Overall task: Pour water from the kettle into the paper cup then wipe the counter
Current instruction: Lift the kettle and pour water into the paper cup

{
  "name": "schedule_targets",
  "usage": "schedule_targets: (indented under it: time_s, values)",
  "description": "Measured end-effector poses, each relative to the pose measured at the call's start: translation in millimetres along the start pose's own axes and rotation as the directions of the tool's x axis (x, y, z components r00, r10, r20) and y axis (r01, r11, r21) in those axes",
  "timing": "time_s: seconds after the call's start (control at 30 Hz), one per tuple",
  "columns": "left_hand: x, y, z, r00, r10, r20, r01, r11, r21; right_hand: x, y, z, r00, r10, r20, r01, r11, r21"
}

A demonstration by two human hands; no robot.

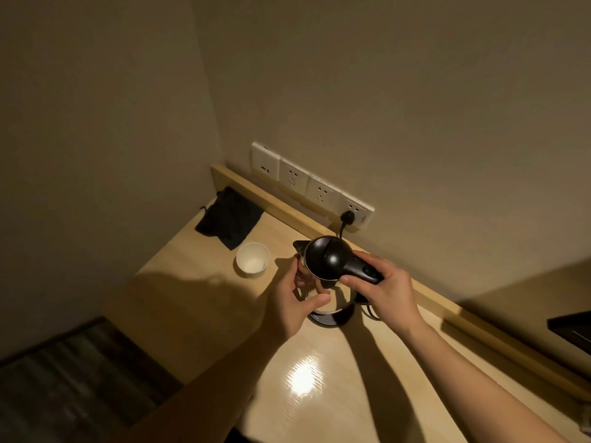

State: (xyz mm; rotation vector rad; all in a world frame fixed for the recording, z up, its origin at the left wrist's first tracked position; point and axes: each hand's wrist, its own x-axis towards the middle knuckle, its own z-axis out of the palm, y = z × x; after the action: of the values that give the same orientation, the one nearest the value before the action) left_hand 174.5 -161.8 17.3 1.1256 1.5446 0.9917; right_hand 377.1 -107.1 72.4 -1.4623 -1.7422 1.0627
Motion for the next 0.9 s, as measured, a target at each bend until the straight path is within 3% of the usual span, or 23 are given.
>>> schedule_targets:
  time_s: [0.2, 0.43, 0.67, 0.9]
  values:
    - [-4, 12, -30, 0.997, -0.072, 0.033, 0.077, 0.985, -0.155, 17, -32, 17, 0.999, -0.024, 0.022, 0.026, 0.998, -0.056]
    - [-8, 11, -53, 0.996, -0.087, 0.032, 0.091, 0.983, -0.162, 28, -51, 38, 0.996, -0.015, 0.089, 0.026, 0.992, -0.127]
    - [-6, -1, -54, 0.983, -0.159, 0.087, 0.174, 0.964, -0.2, 39, -61, 50, 0.989, -0.012, 0.149, 0.055, 0.956, -0.287]
    - [-4, -12, -49, 0.96, -0.252, 0.123, 0.28, 0.891, -0.359, 54, -71, 56, 0.973, 0.012, 0.232, 0.096, 0.888, -0.45]
